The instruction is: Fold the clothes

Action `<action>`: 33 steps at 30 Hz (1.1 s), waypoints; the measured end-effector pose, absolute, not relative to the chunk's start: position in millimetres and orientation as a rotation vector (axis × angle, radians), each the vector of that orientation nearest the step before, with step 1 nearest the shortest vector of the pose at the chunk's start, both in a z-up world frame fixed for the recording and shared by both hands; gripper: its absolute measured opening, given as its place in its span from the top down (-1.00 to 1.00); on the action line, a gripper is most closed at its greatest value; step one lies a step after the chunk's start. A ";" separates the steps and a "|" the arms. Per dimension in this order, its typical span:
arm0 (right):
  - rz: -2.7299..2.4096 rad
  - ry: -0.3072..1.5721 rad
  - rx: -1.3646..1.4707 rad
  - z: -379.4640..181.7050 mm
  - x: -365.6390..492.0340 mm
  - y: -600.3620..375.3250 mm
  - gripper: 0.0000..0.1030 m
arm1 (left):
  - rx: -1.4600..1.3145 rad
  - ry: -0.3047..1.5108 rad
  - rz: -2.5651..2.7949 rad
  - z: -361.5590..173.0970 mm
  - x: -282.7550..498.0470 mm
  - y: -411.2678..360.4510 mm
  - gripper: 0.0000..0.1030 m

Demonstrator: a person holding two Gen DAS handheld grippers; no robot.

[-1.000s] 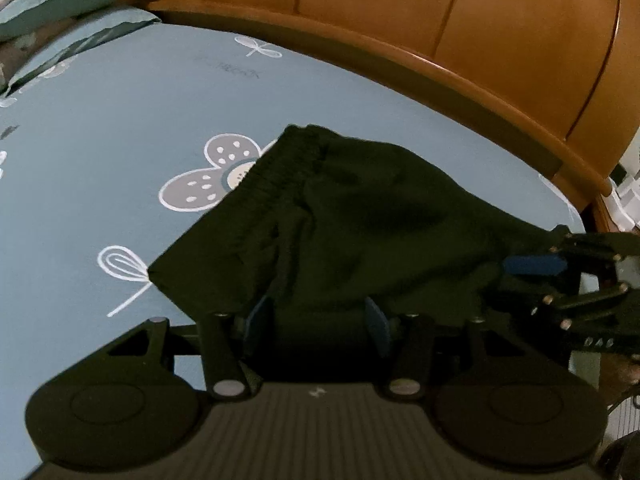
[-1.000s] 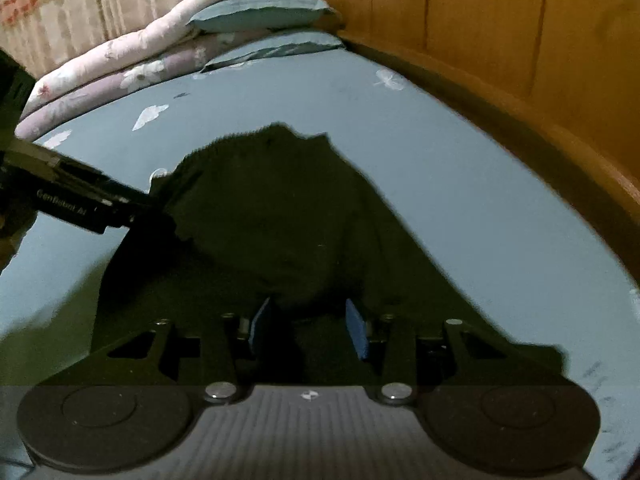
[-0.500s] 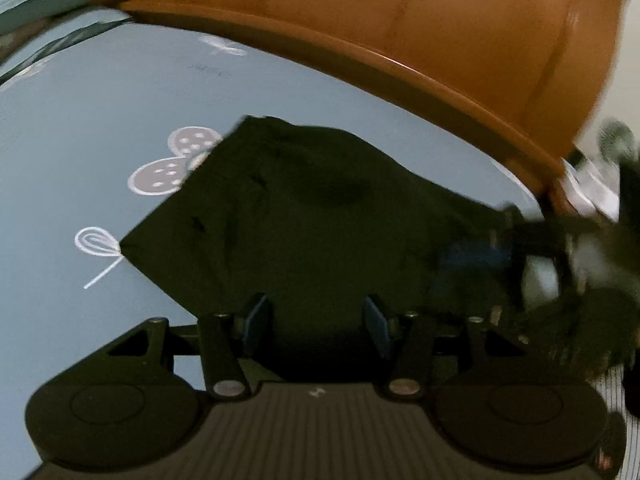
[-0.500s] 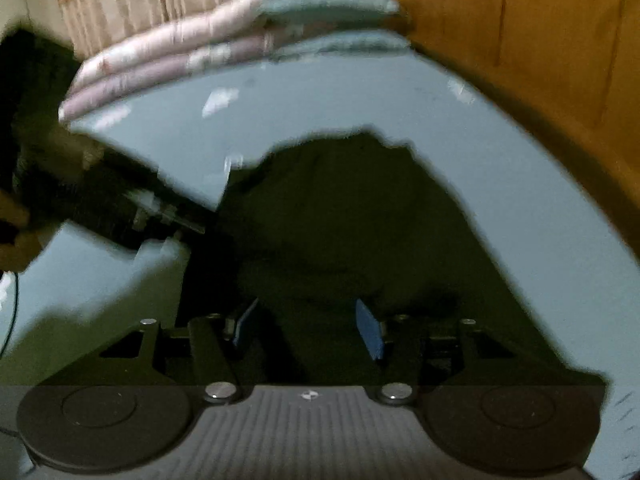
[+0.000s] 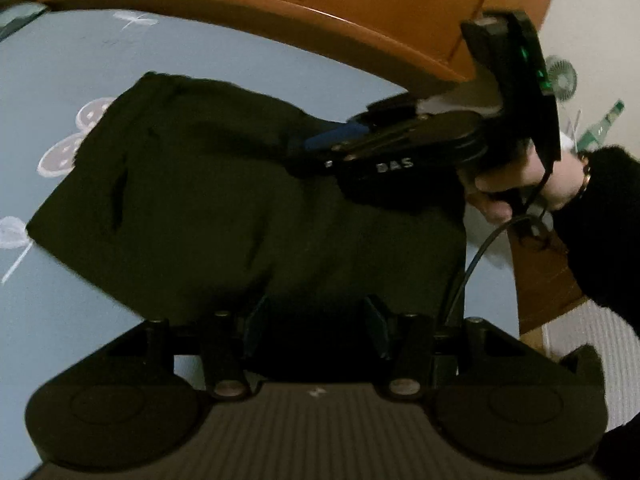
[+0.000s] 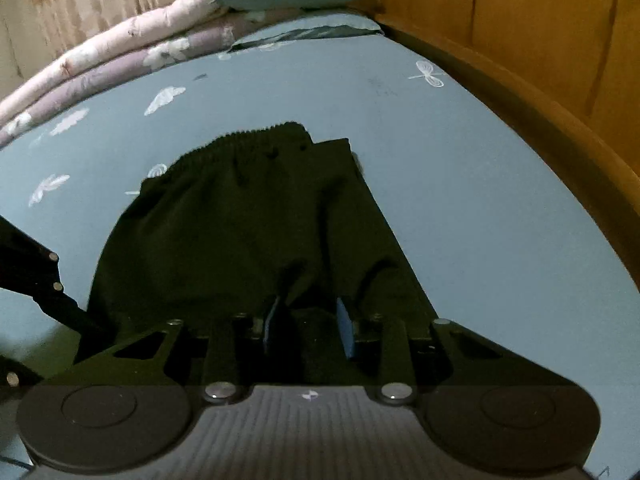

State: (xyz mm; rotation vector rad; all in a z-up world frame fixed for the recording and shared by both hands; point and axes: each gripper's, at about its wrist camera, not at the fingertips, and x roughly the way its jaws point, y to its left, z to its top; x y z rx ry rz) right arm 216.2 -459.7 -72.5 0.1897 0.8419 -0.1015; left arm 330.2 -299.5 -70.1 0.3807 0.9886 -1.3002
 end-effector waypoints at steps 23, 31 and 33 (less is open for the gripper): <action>-0.087 0.735 0.249 -32.0 220.1 -455.7 0.07 | 0.162 0.936 -1.033 -34.3 377.2 -255.5 -0.06; -0.088 0.808 0.164 -61.0 198.3 -417.4 0.05 | 0.198 0.933 -1.014 -40.4 384.7 -296.1 -0.07; -0.092 0.812 0.178 -74.2 204.2 -416.8 0.03 | 0.215 0.935 -1.010 -43.6 381.9 -303.0 -0.07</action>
